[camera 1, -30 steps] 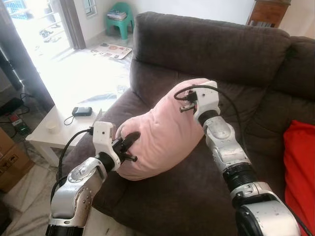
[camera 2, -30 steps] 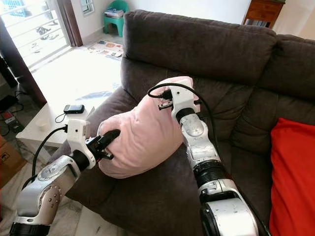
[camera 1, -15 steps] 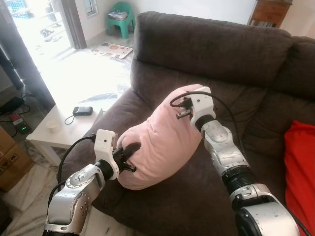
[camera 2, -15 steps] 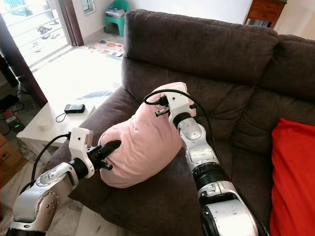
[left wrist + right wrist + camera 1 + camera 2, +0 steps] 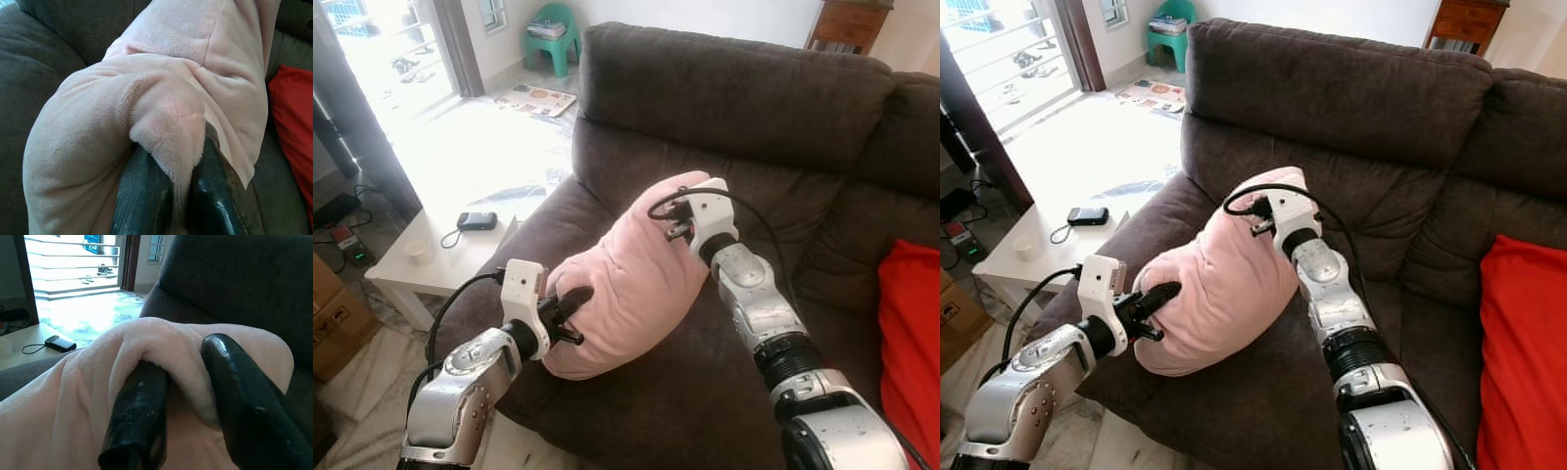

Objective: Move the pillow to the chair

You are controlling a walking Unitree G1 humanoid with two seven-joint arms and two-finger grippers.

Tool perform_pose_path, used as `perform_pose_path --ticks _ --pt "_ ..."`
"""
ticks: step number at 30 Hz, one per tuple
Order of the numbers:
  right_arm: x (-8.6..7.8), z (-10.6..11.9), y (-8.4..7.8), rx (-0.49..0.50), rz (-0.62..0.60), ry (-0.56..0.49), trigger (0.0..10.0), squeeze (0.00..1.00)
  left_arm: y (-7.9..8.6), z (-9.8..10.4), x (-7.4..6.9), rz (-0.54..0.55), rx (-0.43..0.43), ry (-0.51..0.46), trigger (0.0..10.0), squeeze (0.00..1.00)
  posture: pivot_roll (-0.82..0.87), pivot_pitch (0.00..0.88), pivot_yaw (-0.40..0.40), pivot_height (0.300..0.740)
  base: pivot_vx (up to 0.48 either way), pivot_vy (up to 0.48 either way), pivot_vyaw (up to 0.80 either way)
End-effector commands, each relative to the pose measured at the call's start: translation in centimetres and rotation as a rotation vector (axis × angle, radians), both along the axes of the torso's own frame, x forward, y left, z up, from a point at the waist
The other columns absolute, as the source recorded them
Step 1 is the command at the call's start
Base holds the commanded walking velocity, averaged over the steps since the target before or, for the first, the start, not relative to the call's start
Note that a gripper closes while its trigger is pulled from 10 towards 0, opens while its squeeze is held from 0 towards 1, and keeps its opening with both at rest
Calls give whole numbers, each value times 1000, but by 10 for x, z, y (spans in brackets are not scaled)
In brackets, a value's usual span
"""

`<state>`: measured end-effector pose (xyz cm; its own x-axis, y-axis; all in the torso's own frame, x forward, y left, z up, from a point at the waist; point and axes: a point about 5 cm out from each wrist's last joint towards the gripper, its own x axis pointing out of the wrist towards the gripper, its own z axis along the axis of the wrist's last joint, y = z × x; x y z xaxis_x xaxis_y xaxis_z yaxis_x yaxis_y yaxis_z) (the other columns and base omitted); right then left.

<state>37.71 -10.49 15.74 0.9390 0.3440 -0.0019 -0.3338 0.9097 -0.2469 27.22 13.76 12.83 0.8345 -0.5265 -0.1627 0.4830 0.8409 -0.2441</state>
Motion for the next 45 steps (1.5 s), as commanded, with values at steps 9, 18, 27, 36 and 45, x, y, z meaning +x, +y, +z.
perform_pose_path --ticks 9,18,27,36,45 --pt "-2 10 21 3 95 -42 10000 1000 -17 15 -1 -80 -22 -77 10000 0 95 40 -38 740 0 0 0" --pt "-2 10 21 0 97 -41 10000 1000 -15 14 0 -61 -19 -78 10000 0 95 40 -38 740 0 0 0" --pt "-2 9 22 0 99 -39 10000 1000 -14 13 2 -48 -15 -81 10000 0 94 37 -38 740 0 0 0" --pt "-1 11 19 -16 78 -54 10000 0 -9 10 6 13 -2 -90 10000 0 93 33 -39 740 0 0 0" --pt "0 18 12 -4 27 -103 10000 0 50 -5 28 534 24 -30 10000 0 87 40 -38 740 0 0 0"
